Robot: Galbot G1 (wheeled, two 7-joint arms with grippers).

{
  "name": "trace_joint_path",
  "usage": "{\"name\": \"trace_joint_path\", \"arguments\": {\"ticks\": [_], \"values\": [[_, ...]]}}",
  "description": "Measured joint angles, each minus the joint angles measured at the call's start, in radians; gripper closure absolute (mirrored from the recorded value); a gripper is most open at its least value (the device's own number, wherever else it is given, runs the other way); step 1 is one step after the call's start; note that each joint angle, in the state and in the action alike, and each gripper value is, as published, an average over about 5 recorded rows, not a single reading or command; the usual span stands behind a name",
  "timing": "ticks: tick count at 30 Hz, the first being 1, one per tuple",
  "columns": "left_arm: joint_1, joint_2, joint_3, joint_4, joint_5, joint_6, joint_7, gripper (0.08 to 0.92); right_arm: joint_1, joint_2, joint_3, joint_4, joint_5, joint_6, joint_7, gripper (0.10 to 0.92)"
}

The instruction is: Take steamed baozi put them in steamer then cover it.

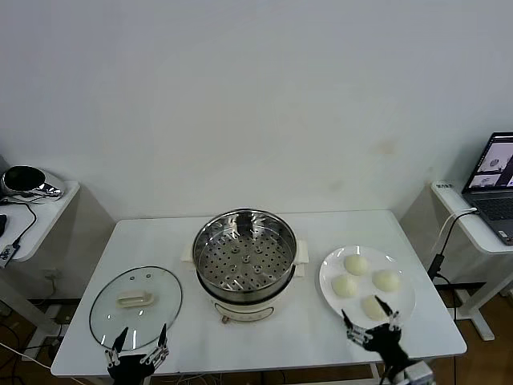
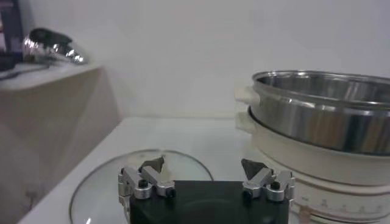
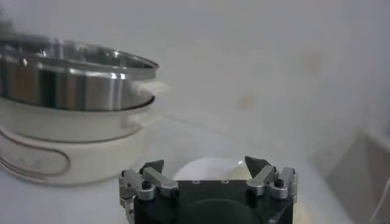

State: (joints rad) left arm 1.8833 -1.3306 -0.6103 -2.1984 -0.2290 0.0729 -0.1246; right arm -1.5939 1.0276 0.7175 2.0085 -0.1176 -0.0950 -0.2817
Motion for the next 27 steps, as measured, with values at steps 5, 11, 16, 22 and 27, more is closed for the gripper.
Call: {"name": "trace_joint_path", "arguments": {"ticks": [5,11,16,22,27], "values": [[-0.017,0.011,-0.008,-0.002,0.024,0.016,0.017,0.177,0.102,-0.13,-0.007,-0.053,-0.086,-0.018,-0.122,0.203],[-0.037,0.016,-0.015,-0.002,0.057,0.029,0.03,0.177,0.323,-0.306,-0.105,-0.155,-0.17,-0.036,-0.326,0.203],[-0.04,0.021,-0.024,-0.002,0.075,0.033,0.038,0.177,0.548,-0.402,-0.261,-0.263,-0.204,-0.049,-0.468,0.203],[-0.043,0.024,-0.032,-0.005,0.086,0.034,0.043,0.177,0.796,-0.451,-0.481,-0.402,-0.239,-0.051,-0.606,0.203],[-0.057,0.028,-0.042,-0.002,0.097,0.036,0.045,0.177,0.985,-0.448,-0.669,-0.517,-0.267,-0.034,-0.702,0.203]]}}
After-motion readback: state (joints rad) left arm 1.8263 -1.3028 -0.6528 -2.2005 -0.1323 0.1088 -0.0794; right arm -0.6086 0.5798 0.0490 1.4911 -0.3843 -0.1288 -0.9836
